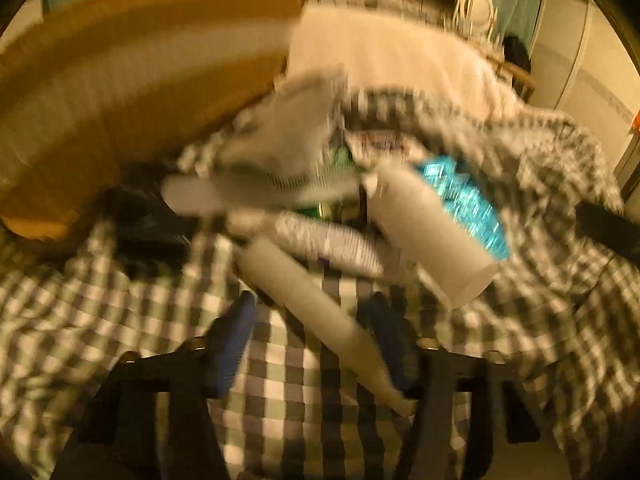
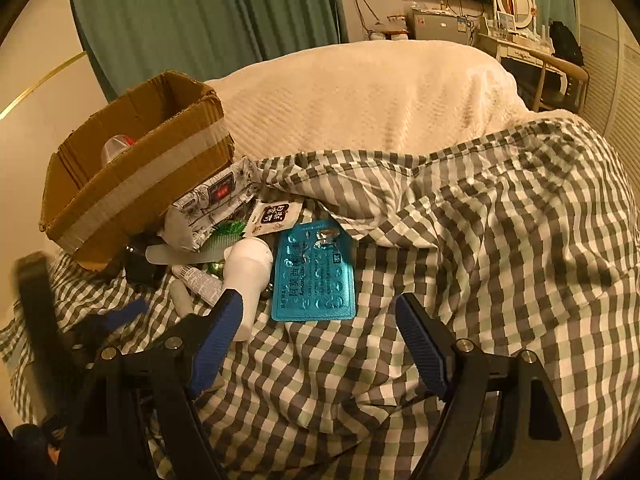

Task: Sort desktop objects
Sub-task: 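Grasp the white plastic stick with the left tool while the right tool grasps the white bottle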

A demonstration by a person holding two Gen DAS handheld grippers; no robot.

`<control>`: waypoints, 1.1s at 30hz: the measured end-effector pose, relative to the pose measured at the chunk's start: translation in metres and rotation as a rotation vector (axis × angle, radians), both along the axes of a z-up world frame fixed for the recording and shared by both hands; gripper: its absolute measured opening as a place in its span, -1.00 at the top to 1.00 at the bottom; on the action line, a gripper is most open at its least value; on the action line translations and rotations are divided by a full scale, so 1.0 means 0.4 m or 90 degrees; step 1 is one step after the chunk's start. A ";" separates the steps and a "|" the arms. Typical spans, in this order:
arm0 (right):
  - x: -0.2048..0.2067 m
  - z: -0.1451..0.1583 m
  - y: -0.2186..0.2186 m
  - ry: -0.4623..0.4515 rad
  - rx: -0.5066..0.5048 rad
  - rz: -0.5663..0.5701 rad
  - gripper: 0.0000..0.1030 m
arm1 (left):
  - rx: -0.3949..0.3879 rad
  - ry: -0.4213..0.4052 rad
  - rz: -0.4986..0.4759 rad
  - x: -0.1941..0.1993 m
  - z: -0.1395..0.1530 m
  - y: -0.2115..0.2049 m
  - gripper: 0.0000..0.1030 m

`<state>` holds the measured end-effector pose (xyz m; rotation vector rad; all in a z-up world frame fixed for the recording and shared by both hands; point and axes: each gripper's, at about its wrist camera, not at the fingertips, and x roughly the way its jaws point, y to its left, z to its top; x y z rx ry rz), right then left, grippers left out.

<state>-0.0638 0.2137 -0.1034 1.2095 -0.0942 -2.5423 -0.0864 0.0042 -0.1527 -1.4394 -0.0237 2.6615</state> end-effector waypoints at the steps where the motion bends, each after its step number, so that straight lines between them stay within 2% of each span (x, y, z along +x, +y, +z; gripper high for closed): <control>1: 0.002 0.002 0.000 0.003 -0.001 0.000 -0.52 | 0.005 -0.003 -0.002 -0.002 -0.012 0.000 0.02; 4: 0.004 0.001 -0.006 0.005 0.006 0.002 -0.52 | 0.022 0.002 -0.010 0.004 -0.012 -0.006 0.38; 6: 0.008 -0.005 -0.017 0.004 0.016 0.007 -0.52 | 0.046 0.007 -0.006 0.013 -0.003 -0.023 0.71; 8: 0.012 -0.005 -0.027 0.005 0.022 0.014 -0.52 | 0.064 0.018 -0.007 0.028 0.013 -0.039 0.85; 12: 0.010 -0.008 -0.072 0.000 0.027 0.040 -0.52 | 0.087 0.057 0.000 0.061 0.063 -0.077 0.85; 15: -0.014 -0.023 -0.121 -0.015 0.027 0.060 -0.51 | 0.098 0.062 0.011 0.054 0.079 -0.102 0.85; 16: -0.023 -0.031 -0.138 -0.021 0.028 0.066 -0.47 | 0.103 0.061 0.020 0.048 0.080 -0.106 0.85; 18: -0.044 -0.049 -0.169 -0.036 0.033 0.076 -0.26 | 0.109 0.049 0.027 0.044 0.068 -0.117 0.85; 20: -0.070 -0.073 -0.197 -0.050 0.039 0.076 -0.19 | 0.112 0.042 0.032 0.039 0.061 -0.123 0.85; 22: -0.083 -0.094 -0.211 -0.062 0.048 0.078 -0.07 | 0.112 0.040 0.036 0.036 0.053 -0.124 0.85; 24: -0.093 -0.115 -0.219 -0.075 0.060 0.078 0.16 | 0.115 0.038 0.038 0.035 0.049 -0.131 0.85; 27: -0.097 -0.144 -0.218 -0.098 0.063 0.078 0.31 | 0.114 0.035 0.042 0.034 0.042 -0.132 0.85; 33: -0.050 -0.131 -0.202 -0.084 0.061 0.082 0.38 | 0.110 0.052 0.033 0.041 0.050 -0.123 0.85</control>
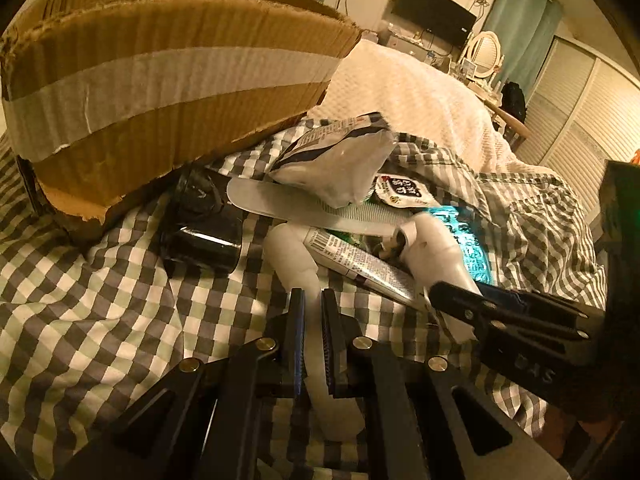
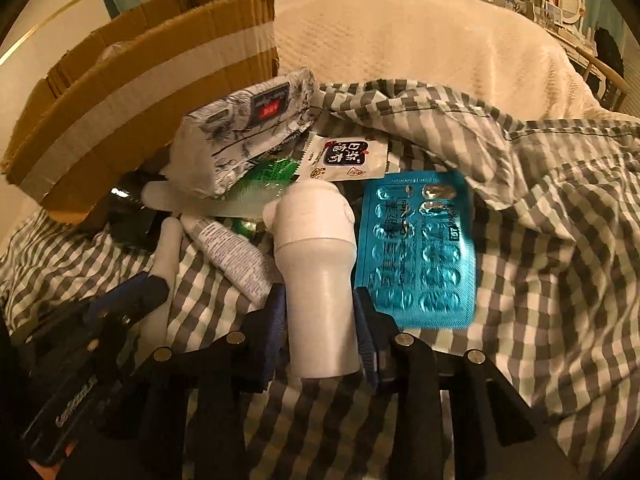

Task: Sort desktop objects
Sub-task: 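Grasp the white plastic stick with the left tool while the right tool grasps the white bottle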

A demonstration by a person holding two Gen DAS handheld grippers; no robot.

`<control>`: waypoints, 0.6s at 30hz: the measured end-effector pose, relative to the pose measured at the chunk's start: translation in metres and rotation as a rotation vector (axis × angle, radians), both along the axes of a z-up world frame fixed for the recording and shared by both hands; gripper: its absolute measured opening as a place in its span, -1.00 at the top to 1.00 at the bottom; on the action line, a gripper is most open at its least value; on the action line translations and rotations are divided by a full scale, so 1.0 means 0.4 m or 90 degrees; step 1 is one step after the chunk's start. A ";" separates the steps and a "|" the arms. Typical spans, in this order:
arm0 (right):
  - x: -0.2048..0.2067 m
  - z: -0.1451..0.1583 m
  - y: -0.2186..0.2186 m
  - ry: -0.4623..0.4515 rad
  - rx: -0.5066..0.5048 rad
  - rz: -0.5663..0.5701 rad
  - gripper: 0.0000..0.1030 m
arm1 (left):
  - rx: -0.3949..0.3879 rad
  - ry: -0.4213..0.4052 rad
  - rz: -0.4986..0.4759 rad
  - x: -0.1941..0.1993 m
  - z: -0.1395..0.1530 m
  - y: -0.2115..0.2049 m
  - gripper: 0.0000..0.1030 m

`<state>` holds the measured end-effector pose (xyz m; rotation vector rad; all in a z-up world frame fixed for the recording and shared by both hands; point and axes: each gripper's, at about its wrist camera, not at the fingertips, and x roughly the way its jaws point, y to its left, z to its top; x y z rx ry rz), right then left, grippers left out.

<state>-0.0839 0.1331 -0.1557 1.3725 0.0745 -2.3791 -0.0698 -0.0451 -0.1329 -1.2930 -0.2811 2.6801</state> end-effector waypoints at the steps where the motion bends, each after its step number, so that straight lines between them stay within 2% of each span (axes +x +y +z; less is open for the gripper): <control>1: 0.013 0.008 0.008 0.003 -0.007 -0.002 0.38 | 0.000 0.003 -0.002 0.002 0.003 0.002 0.85; 6: 0.058 0.032 0.051 -0.021 -0.051 -0.026 0.39 | 0.009 0.012 -0.003 0.012 0.018 -0.001 0.85; 13: 0.101 0.026 0.078 -0.035 -0.029 -0.031 0.39 | 0.026 0.019 0.001 0.022 0.031 -0.013 0.85; 18: 0.118 -0.005 0.073 -0.052 -0.011 -0.026 0.38 | 0.029 0.019 0.001 0.023 0.030 -0.013 0.85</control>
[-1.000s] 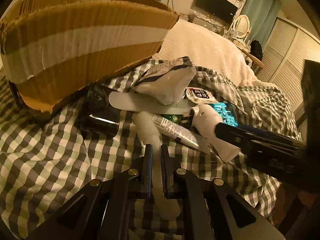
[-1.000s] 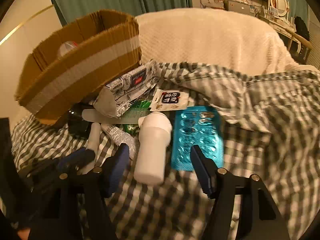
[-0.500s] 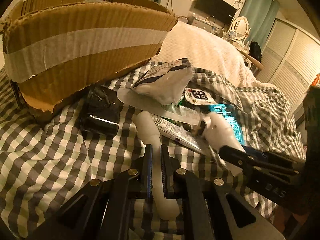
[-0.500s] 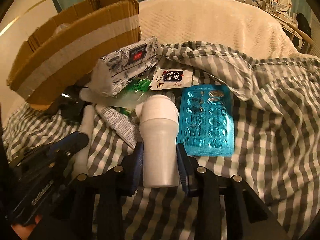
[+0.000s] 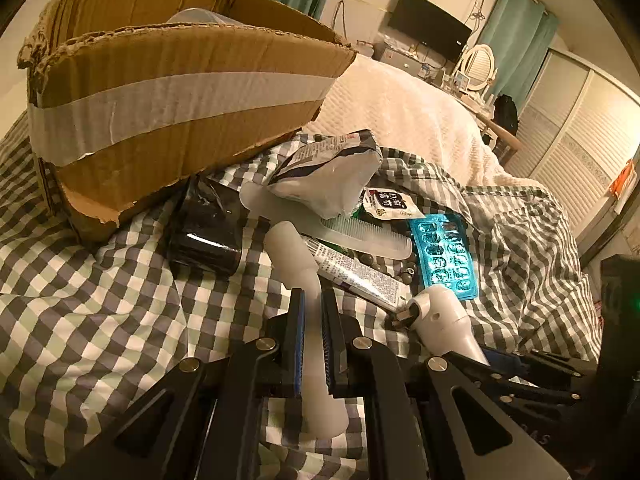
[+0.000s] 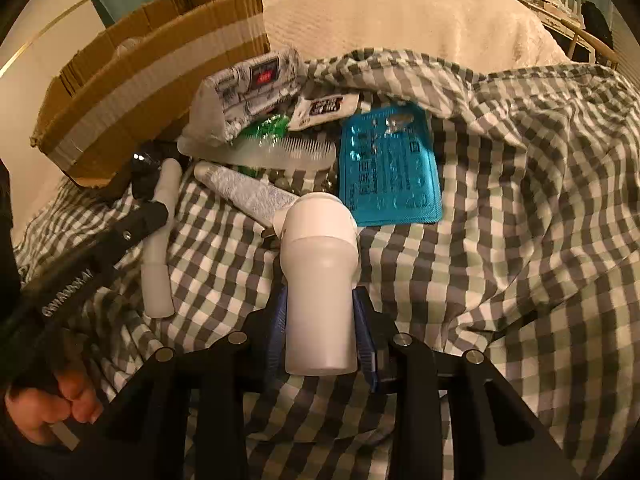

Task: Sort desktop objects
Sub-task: 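Grasp the white plastic stick with the left tool while the right tool grasps the white bottle, then carry the stick and bottle over the cardboard box and open both tools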

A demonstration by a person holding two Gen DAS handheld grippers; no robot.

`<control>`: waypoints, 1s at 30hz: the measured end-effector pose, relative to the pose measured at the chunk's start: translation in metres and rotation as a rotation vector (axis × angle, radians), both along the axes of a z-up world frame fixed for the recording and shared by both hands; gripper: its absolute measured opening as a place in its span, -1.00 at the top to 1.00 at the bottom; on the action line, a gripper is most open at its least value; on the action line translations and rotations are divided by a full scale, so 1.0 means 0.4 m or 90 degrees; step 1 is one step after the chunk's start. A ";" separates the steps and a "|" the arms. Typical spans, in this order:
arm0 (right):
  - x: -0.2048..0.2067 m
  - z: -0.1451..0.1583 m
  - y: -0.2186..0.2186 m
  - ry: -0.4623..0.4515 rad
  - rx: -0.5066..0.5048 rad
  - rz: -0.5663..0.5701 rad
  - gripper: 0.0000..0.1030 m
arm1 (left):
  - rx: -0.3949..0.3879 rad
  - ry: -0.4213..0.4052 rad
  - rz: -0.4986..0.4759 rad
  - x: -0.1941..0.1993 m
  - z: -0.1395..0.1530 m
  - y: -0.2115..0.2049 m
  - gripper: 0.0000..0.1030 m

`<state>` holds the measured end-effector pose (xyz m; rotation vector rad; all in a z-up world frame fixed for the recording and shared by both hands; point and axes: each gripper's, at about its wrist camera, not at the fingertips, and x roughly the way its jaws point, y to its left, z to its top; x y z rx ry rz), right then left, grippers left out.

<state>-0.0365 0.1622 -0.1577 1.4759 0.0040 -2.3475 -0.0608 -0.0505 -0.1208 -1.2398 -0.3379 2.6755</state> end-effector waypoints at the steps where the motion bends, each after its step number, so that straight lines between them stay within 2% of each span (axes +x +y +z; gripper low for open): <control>1: -0.001 -0.003 0.000 -0.001 -0.003 -0.001 0.38 | 0.002 -0.003 -0.001 -0.003 -0.003 0.000 0.85; 7: -0.032 -0.031 -0.021 -0.015 -0.006 -0.003 0.37 | 0.004 -0.007 0.004 -0.007 -0.011 -0.002 0.85; 10: -0.021 -0.020 -0.020 0.002 -0.003 -0.002 0.38 | 0.006 -0.002 0.004 0.000 -0.005 0.001 0.85; 18: 0.007 0.080 0.006 0.037 -0.067 -0.011 0.39 | 0.018 0.039 -0.008 0.022 0.053 0.001 0.85; 25: 0.045 0.138 0.008 0.043 -0.125 -0.013 0.39 | 0.028 0.066 0.002 0.040 0.102 -0.020 0.85; 30: 0.062 0.189 -0.004 0.064 -0.146 -0.008 0.39 | 0.030 0.102 0.001 0.062 0.162 -0.031 0.85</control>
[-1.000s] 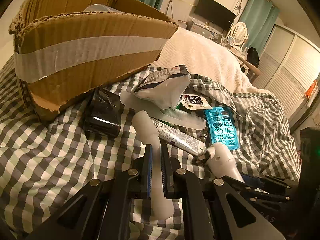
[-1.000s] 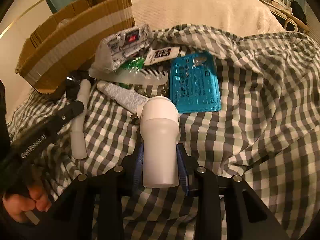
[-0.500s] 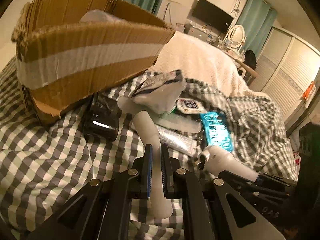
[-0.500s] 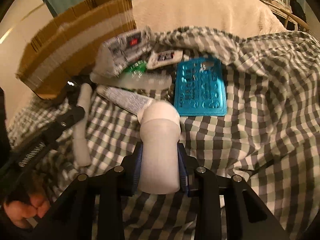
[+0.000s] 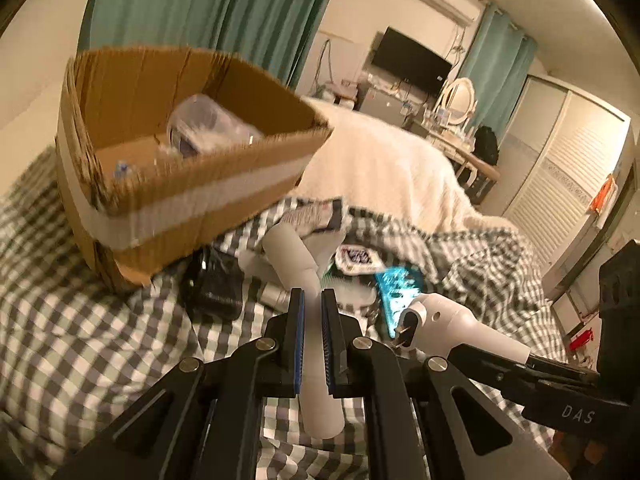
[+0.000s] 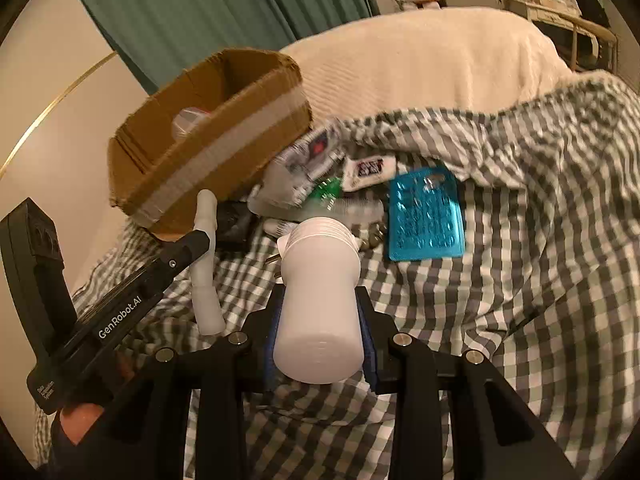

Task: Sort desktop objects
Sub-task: 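Carry the stick and bottle over the cardboard box and open both tools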

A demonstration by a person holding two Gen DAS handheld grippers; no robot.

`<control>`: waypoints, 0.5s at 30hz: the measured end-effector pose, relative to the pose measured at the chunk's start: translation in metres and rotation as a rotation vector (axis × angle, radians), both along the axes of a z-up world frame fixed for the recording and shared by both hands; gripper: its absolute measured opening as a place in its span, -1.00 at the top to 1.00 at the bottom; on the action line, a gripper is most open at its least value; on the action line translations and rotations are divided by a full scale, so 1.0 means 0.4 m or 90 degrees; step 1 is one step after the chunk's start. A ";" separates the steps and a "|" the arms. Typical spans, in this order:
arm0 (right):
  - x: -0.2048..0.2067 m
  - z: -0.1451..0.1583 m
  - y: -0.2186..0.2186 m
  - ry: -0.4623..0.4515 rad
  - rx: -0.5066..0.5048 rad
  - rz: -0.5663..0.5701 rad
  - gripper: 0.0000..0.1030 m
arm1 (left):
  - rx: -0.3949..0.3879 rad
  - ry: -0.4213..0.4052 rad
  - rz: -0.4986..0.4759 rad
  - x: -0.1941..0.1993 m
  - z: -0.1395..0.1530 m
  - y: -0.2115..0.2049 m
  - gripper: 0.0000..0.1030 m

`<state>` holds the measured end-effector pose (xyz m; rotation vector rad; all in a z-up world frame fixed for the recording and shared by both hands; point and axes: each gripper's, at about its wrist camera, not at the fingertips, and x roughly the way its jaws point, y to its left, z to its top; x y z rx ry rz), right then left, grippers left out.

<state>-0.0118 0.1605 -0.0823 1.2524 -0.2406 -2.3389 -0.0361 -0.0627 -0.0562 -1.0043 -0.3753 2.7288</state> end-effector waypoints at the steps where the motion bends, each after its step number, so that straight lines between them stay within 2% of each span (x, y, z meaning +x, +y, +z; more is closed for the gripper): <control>1: 0.005 0.013 -0.003 0.007 -0.004 0.002 0.39 | 0.001 0.011 0.000 0.004 0.018 -0.003 0.85; 7: -0.004 0.121 -0.037 0.072 -0.017 0.010 0.39 | 0.013 0.043 0.010 -0.008 0.111 -0.045 0.85; 15: -0.127 0.248 -0.171 0.128 -0.044 0.048 0.39 | 0.014 0.097 0.072 -0.076 0.229 -0.160 0.85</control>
